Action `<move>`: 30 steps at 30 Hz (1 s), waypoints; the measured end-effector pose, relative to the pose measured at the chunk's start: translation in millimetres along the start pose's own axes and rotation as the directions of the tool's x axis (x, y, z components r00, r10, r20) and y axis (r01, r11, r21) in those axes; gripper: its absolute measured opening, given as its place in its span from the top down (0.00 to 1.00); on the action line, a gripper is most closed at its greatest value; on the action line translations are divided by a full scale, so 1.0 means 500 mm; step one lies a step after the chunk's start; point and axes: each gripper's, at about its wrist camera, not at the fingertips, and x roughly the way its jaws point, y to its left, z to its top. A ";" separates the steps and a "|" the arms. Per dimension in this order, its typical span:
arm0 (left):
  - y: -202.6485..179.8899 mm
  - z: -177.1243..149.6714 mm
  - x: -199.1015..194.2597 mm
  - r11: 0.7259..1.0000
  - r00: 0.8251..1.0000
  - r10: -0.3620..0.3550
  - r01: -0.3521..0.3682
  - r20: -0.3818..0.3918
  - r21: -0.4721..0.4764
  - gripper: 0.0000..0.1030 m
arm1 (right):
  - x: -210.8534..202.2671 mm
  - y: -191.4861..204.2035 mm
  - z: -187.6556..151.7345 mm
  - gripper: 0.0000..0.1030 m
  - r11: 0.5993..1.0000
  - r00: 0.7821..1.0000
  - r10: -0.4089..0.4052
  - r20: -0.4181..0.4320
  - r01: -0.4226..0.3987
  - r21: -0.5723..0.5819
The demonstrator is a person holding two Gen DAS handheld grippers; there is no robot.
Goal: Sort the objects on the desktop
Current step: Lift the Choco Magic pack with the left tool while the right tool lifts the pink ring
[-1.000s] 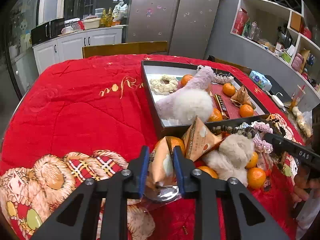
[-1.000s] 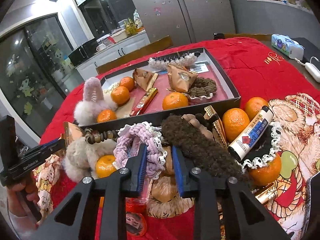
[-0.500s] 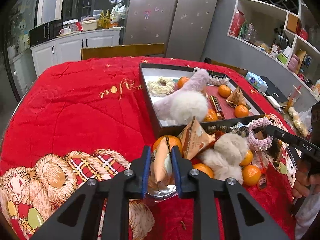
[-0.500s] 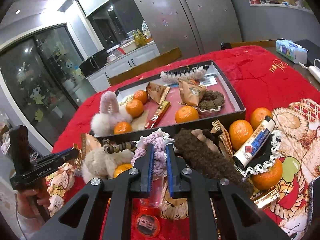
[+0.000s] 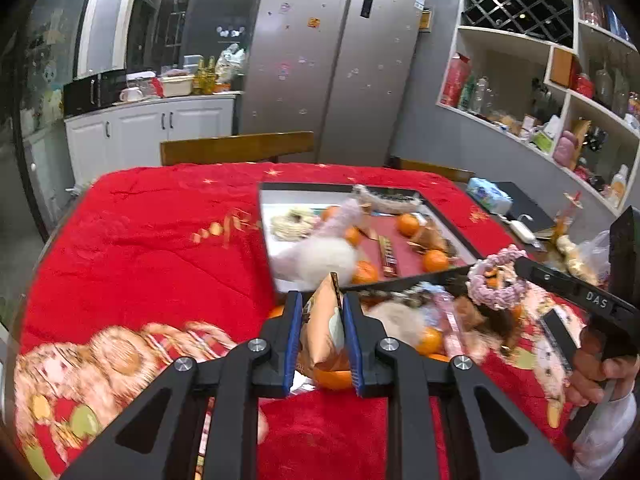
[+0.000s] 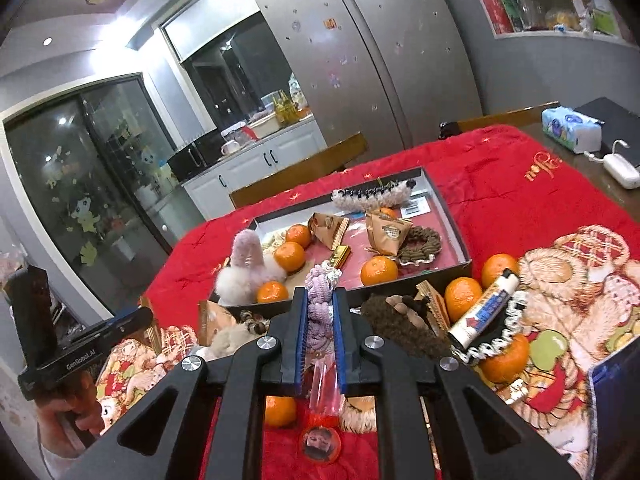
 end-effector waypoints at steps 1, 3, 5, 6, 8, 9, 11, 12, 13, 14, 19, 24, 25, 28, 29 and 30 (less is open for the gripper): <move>-0.011 -0.004 -0.002 1.000 1.000 -0.009 0.009 -0.005 0.002 0.79 | -0.008 -0.002 -0.002 0.89 1.000 1.000 -0.001 0.001 0.001 0.002; -0.031 -0.014 -0.004 1.000 1.000 -0.026 0.026 -0.014 0.007 0.79 | -0.021 -0.010 -0.006 0.88 1.000 1.000 -0.002 0.001 0.002 0.011; -0.054 -0.022 -0.003 0.999 0.998 -0.051 0.051 -0.030 0.009 0.79 | -0.033 -0.020 -0.011 0.88 1.000 1.000 -0.002 -0.003 0.002 0.020; -0.063 -0.026 -0.004 0.998 0.998 -0.057 0.058 -0.034 0.008 0.79 | -0.038 -0.025 -0.014 0.88 1.000 1.000 -0.004 -0.007 0.004 0.023; -0.084 -0.033 -0.002 0.997 0.997 -0.067 0.068 -0.045 0.018 0.79 | -0.047 -0.030 -0.018 0.88 1.000 1.000 -0.002 -0.010 0.003 0.023; -0.092 -0.035 -0.001 0.997 0.997 -0.069 0.070 -0.047 0.022 0.79 | -0.052 -0.033 -0.019 0.88 1.000 1.000 -0.003 -0.010 0.003 0.022; -0.111 -0.036 0.003 0.996 0.996 -0.077 0.079 -0.053 0.032 0.79 | -0.058 -0.036 -0.019 0.88 1.000 1.000 0.000 -0.009 0.000 0.020; -0.120 -0.036 0.004 0.996 0.995 -0.079 0.081 -0.053 0.038 0.79 | -0.062 -0.038 -0.019 0.88 1.000 1.000 0.004 -0.010 -0.003 0.021; -0.129 -0.035 0.004 0.996 0.995 -0.080 0.083 -0.054 0.045 0.79 | -0.065 -0.039 -0.017 0.88 1.000 1.000 0.010 -0.010 -0.010 0.020; -0.141 -0.032 0.003 0.995 0.995 -0.082 0.084 -0.051 0.055 0.79 | -0.066 -0.039 -0.015 0.88 1.000 1.000 0.013 -0.010 -0.012 0.017; -0.167 -0.011 0.019 0.996 0.996 -0.071 0.074 -0.059 0.052 0.79 | -0.066 -0.034 0.002 0.88 0.999 1.000 0.023 -0.008 -0.024 -0.028; -0.194 0.022 0.044 0.996 0.997 -0.059 0.063 -0.055 0.069 0.79 | -0.057 -0.022 0.031 0.88 0.996 1.000 0.026 -0.006 -0.026 -0.088; -0.203 0.030 0.047 0.995 0.997 -0.058 0.062 -0.052 0.078 0.79 | -0.056 -0.018 0.036 0.88 0.994 1.000 0.021 0.000 -0.021 -0.104; -0.223 0.054 0.055 0.993 0.997 -0.068 0.072 -0.045 0.098 0.79 | -0.049 -0.007 0.057 0.88 0.989 1.000 0.014 0.021 -0.011 -0.148; -0.228 0.060 0.057 0.992 0.997 -0.070 0.074 -0.044 0.102 0.79 | -0.047 -0.007 0.063 0.88 0.988 1.000 0.016 0.020 -0.012 -0.151; -0.235 0.067 0.060 0.991 0.997 -0.072 0.076 -0.039 0.108 0.79 | -0.044 -0.007 0.071 0.88 0.988 1.000 0.019 0.020 -0.016 -0.154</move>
